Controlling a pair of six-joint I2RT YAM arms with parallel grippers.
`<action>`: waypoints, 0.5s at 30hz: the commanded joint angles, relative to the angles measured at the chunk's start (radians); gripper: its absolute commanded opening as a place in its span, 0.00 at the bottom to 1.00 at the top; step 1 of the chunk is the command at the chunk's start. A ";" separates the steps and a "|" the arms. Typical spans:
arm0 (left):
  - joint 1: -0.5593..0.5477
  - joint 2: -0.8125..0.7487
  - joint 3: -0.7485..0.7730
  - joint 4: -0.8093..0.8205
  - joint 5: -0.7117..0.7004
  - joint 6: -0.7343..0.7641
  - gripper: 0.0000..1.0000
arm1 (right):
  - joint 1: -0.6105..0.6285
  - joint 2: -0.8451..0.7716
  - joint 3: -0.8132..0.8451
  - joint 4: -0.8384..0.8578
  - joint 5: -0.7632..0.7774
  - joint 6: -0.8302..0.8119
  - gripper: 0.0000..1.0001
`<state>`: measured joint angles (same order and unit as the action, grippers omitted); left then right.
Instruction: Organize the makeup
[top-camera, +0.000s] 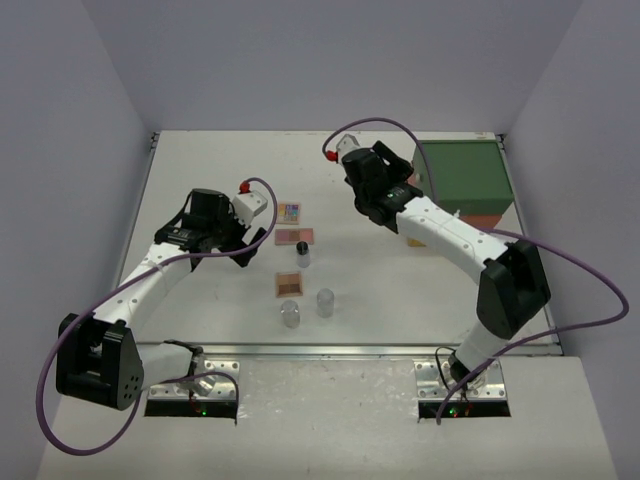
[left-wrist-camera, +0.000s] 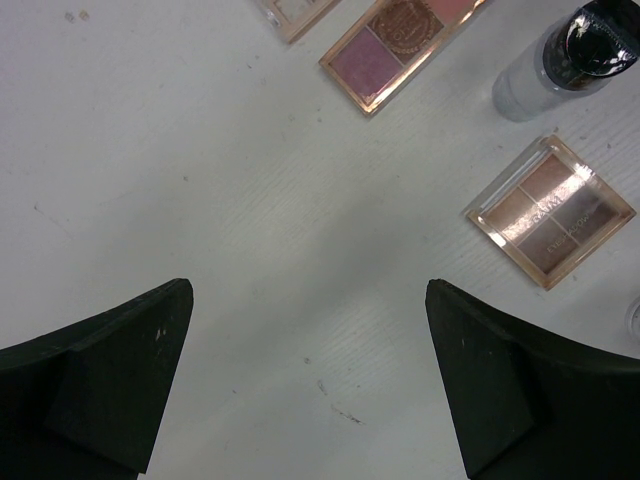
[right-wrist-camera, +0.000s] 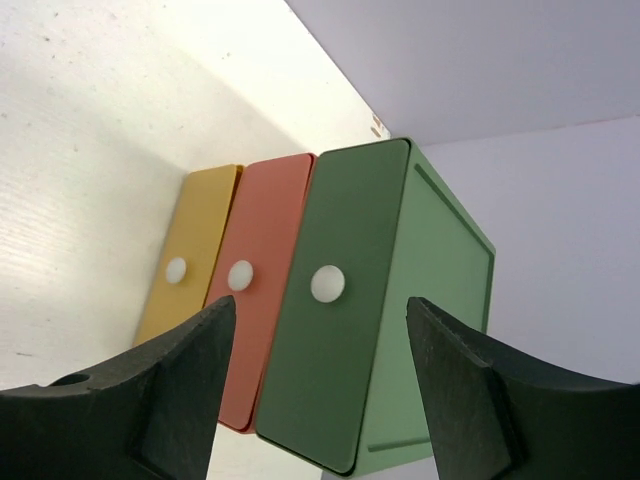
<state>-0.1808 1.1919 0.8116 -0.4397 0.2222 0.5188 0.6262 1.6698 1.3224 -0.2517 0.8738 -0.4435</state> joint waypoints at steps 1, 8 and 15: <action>0.017 -0.019 0.013 0.028 0.017 0.011 1.00 | -0.006 0.067 -0.019 0.054 0.019 -0.014 0.68; 0.023 -0.014 -0.004 0.042 0.019 0.015 1.00 | -0.002 0.193 -0.002 0.060 0.003 -0.061 0.58; 0.027 -0.014 -0.015 0.047 0.020 0.024 1.00 | -0.025 0.277 0.028 0.065 0.096 -0.080 0.58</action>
<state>-0.1684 1.1919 0.8073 -0.4355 0.2230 0.5267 0.6222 1.9343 1.3148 -0.2328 0.8823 -0.5078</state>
